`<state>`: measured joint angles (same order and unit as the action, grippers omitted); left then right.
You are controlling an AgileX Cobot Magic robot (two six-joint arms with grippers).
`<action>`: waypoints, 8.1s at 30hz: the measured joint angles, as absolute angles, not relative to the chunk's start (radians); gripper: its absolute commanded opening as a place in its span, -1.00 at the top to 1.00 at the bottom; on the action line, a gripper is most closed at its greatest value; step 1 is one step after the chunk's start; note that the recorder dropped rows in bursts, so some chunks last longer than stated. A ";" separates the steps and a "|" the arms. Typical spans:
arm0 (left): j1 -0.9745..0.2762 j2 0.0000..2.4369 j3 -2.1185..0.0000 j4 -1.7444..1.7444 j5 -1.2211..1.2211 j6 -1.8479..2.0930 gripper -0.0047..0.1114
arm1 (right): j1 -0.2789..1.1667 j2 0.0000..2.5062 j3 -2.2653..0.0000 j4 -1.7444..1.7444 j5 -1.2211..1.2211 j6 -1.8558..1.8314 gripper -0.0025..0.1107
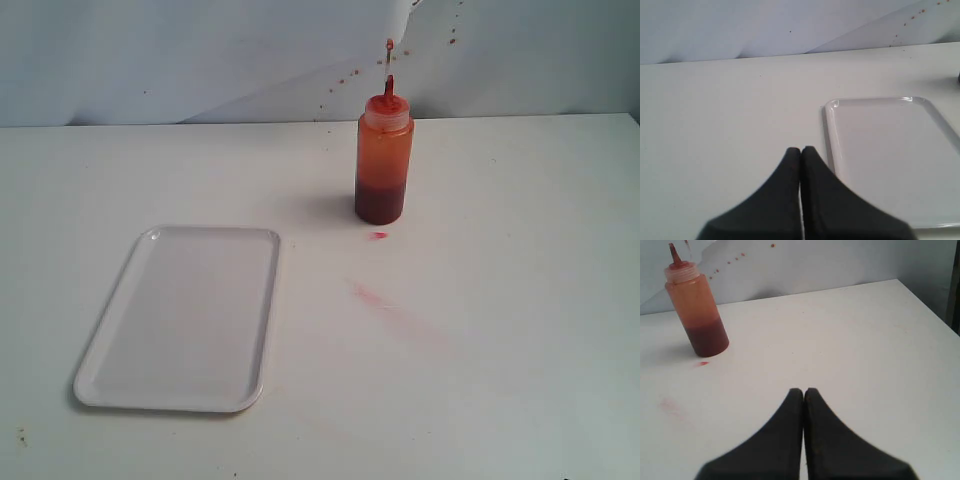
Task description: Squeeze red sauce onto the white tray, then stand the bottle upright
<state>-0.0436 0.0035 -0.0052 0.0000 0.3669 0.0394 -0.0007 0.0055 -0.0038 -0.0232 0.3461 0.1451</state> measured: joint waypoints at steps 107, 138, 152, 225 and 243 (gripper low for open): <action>-0.172 2.023 -0.757 0.908 -1.201 -0.696 0.85 | -0.001 0.005 -0.004 -0.023 0.346 0.145 0.96; -0.326 2.276 -1.164 0.844 -0.964 -0.573 -0.87 | -0.001 0.005 -0.004 -0.023 0.346 0.145 0.96; -0.399 2.476 -1.468 0.893 -0.790 -0.584 -0.87 | -0.001 0.005 -0.004 -0.023 0.346 0.145 0.96; -0.499 2.584 -1.735 0.729 -0.473 -0.708 0.41 | -0.001 0.005 -0.004 -0.023 0.346 0.145 0.96; -0.500 2.424 -1.603 1.090 -0.282 -0.915 0.74 | -0.001 0.005 -0.004 -0.023 0.346 0.145 0.96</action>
